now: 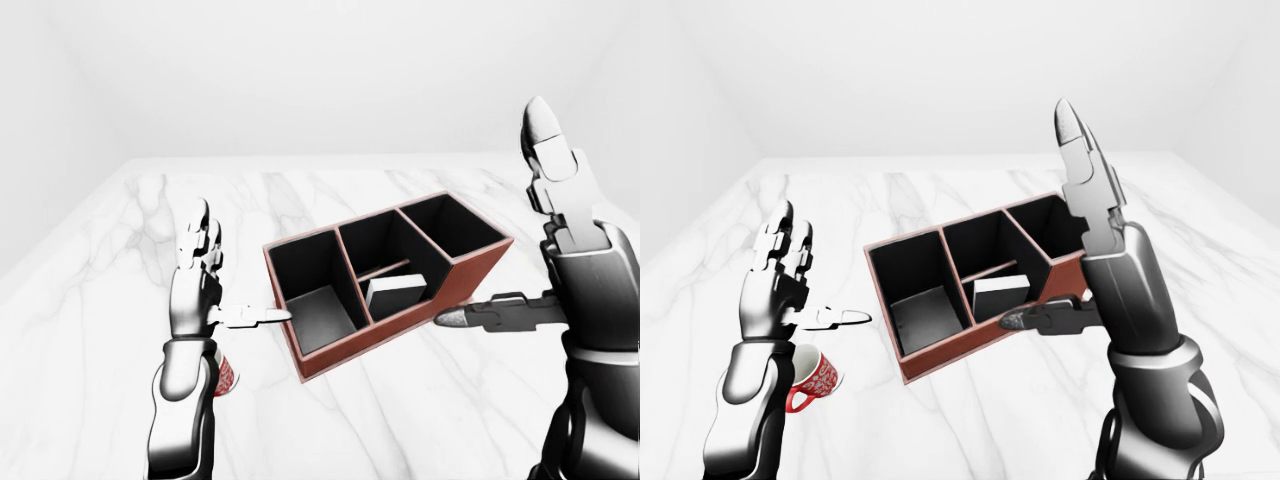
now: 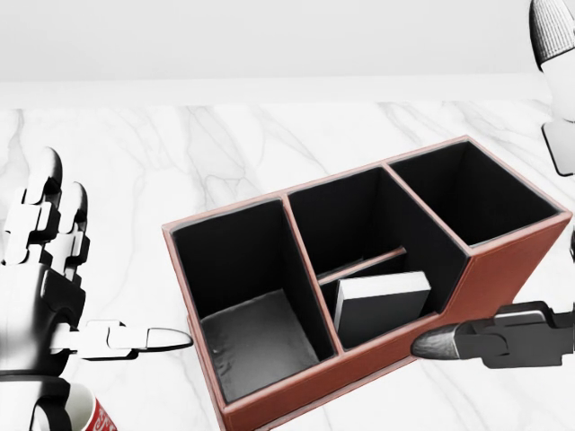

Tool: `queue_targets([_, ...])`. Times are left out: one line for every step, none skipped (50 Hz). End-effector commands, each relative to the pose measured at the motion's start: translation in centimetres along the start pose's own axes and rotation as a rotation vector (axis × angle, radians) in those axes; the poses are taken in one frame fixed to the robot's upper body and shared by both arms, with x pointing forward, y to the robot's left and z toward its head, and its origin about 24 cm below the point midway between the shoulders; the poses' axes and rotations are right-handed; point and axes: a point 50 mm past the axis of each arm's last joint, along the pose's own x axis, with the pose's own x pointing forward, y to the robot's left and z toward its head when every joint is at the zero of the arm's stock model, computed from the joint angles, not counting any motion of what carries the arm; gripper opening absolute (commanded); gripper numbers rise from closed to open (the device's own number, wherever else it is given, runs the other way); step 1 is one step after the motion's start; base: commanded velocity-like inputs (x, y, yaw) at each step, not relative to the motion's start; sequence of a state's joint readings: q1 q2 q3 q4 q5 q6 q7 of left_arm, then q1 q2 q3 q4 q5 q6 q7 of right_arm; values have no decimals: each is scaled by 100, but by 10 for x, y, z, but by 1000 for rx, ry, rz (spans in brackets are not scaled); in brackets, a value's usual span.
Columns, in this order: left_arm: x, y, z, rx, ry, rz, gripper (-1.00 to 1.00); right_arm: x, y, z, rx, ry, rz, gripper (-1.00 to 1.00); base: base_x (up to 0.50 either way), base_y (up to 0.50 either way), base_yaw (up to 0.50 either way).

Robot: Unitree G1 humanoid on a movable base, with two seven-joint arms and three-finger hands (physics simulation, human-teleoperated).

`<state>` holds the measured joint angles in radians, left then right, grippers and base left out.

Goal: Pick up the book and place it in the back compartment of the caddy.

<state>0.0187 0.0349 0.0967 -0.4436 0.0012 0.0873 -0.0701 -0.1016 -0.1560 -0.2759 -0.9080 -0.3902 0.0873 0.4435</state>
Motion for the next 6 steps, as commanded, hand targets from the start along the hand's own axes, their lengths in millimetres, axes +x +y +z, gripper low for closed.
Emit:
queue_targets([-1, 0, 2, -7, -6, 4, 100, -6, -9, 23, 11, -111, -27, 100, 0, 0, 0])
queue_targets([-1, 0, 3, -9, -13, 4, 100, -6, -11, 26, 13, -131, -32, 100, 0, 0, 0])
queue_targets([-1, 0, 4, -9, -15, 5, 100, -6, -12, 29, 11, -146, -35, 100, 0, 0, 0])
queue_targets([0, 0, 4, -10, -19, 6, 100, -6, -13, 30, 9, -157, -39, 100, 0, 0, 0])
queue_targets([0, 0, 5, -11, -21, 7, 100, -6, -14, 31, 9, -163, -41, 100, 0, 0, 0])
queue_targets([0, 1, 5, -12, -21, 9, 100, -7, -14, 31, 16, -162, -41, 100, 0, 0, 0])
